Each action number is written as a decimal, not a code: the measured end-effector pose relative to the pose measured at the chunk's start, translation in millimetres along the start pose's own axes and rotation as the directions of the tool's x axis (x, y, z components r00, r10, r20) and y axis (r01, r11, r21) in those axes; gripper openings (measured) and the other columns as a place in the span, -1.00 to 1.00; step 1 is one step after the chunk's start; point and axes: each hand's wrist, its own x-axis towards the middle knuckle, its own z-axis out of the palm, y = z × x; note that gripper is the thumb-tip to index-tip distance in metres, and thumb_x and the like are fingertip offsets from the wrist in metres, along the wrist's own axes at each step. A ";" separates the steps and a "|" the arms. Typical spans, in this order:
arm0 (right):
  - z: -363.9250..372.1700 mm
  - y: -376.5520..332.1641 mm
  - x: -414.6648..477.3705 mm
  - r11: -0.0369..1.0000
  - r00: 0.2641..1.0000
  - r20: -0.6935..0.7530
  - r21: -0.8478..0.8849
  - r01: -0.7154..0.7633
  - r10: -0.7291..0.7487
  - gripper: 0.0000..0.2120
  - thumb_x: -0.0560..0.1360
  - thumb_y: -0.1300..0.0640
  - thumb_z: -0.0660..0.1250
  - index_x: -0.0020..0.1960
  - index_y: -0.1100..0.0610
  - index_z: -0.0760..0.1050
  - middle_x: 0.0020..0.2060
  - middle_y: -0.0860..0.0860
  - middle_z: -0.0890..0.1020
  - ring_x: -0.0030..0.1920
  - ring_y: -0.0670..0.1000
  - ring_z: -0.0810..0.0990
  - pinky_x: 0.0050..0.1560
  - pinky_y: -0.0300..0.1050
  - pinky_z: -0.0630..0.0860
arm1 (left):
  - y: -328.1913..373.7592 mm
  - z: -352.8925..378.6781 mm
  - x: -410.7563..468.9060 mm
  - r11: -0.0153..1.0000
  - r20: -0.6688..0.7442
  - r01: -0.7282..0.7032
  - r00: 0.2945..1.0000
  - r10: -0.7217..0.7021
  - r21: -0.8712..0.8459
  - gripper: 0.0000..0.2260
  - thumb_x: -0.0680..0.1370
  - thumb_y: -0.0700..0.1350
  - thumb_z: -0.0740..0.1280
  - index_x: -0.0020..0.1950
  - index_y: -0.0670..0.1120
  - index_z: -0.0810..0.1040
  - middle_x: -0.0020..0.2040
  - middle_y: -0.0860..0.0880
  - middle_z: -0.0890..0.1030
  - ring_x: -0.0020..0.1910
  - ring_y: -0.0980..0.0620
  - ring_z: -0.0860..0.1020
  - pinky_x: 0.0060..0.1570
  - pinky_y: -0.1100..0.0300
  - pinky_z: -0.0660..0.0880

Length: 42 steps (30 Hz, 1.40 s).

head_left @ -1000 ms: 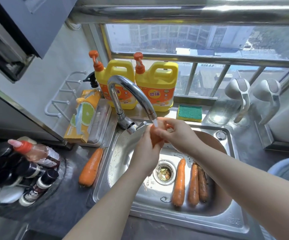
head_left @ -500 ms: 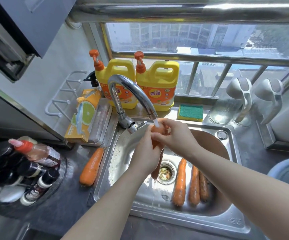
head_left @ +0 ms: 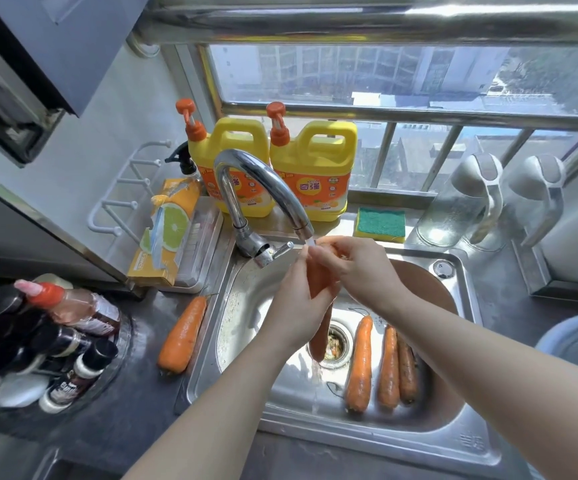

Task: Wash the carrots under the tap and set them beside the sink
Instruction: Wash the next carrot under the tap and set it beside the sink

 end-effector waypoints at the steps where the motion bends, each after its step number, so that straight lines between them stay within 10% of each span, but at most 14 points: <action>1: -0.2 0.4 0.3 1.000 1.000 0.031 -0.023 0.003 -0.002 -0.72 0.51 -0.18 0.40 -0.14 0.03 0.63 -0.26 -0.06 0.69 -0.19 -0.10 0.62 -0.05 -0.03 0.56 | -0.1 0.9 0.5 1.000 -0.028 0.006 1.000 -0.007 -0.011 -0.59 0.58 -0.07 0.42 0.40 0.10 0.43 0.15 0.15 0.61 0.17 0.21 0.57 0.14 0.17 0.51; 6: -6.4 5.6 -2.7 0.995 0.972 0.225 -0.049 0.081 -0.068 -0.65 0.40 -0.07 0.54 0.17 -0.08 0.62 -0.21 -0.18 0.66 -0.29 -0.21 0.57 -0.14 -0.15 0.52 | -4.7 -7.5 4.1 0.999 0.003 0.045 0.999 -0.045 -0.018 -0.57 0.58 -0.11 0.41 0.43 0.08 0.43 0.09 0.13 0.66 0.08 0.17 0.62 0.07 0.16 0.56; 11: -2.6 3.4 1.8 0.993 0.992 0.118 -0.105 0.055 -0.043 -0.61 0.47 -0.29 0.33 -0.13 0.06 0.60 -0.28 -0.05 0.66 -0.22 -0.06 0.58 -0.13 -0.02 0.53 | -4.0 -8.9 3.2 0.998 0.034 0.058 0.998 -0.057 -0.036 -0.63 0.58 -0.14 0.42 0.36 0.05 0.47 0.06 0.14 0.66 0.08 0.21 0.62 0.06 0.23 0.53; 19: 3.6 -0.9 -1.3 0.996 0.996 0.044 -0.052 0.078 -0.076 -0.82 0.43 -0.14 0.47 -0.06 -0.07 0.64 -0.24 -0.09 0.67 -0.17 -0.08 0.61 -0.08 -0.06 0.55 | 0.9 -6.2 5.5 0.998 -0.002 0.057 0.998 -0.057 0.021 -0.67 0.57 -0.16 0.39 0.31 0.07 0.50 0.02 0.09 0.67 0.03 0.13 0.64 0.10 -0.05 0.60; 24: -3.9 1.6 -2.5 0.998 0.964 0.259 -0.012 0.062 -0.057 -0.67 0.45 0.03 0.51 0.18 -0.15 0.55 -0.11 -0.14 0.66 -0.15 -0.03 0.65 0.02 0.00 0.60 | -0.2 -9.4 4.4 0.992 -0.016 0.044 0.999 -0.042 0.119 -0.48 0.45 0.12 0.33 0.42 0.19 0.40 0.21 0.01 0.55 0.14 0.05 0.59 0.15 -0.04 0.56; 29: -0.5 4.6 -0.7 0.997 0.992 0.100 -0.018 0.080 -0.078 -0.81 0.51 -0.10 0.45 -0.01 0.01 0.65 -0.20 -0.05 0.69 -0.17 -0.06 0.61 -0.05 -0.13 0.52 | -5.6 -9.4 4.0 0.995 0.006 0.070 0.998 -0.070 0.075 -0.61 0.46 0.14 0.34 0.28 0.27 0.46 0.15 0.07 0.63 0.14 0.06 0.62 0.17 -0.11 0.56; 42: -6.7 -0.3 0.7 0.989 0.958 0.256 0.102 0.108 -0.131 -0.91 0.56 0.02 0.41 0.05 -0.08 0.66 -0.10 -0.15 0.71 -0.02 -0.11 0.65 0.11 -0.02 0.55 | -15.5 -12.5 3.6 0.997 0.014 0.078 0.997 -0.078 -0.008 -0.57 0.41 0.21 0.36 0.26 0.45 0.40 0.09 0.16 0.68 0.12 0.08 0.65 0.22 -0.12 0.55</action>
